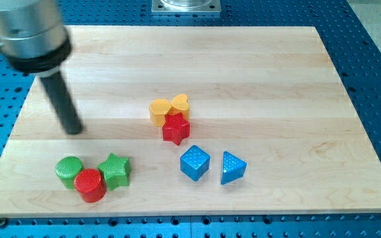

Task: Separate the red circle from the green circle

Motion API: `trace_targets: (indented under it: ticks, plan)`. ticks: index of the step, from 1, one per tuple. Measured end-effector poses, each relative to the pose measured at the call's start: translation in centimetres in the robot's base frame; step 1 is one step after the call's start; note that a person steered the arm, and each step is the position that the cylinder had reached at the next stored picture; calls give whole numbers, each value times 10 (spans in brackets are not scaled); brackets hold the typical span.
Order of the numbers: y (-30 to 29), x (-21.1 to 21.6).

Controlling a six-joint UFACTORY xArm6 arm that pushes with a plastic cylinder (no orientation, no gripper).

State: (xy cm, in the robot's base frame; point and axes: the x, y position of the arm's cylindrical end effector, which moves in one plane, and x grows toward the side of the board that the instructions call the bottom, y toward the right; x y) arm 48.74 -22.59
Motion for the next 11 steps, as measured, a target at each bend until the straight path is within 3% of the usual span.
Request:
trace_targets:
  ticks: [1, 2, 3, 6, 8, 9, 10, 11]
  plan:
    - [-38, 25]
    - [26, 90]
    - [61, 117]
    - [66, 131]
    - [216, 121]
    - [220, 87]
    - [237, 81]
    - [243, 113]
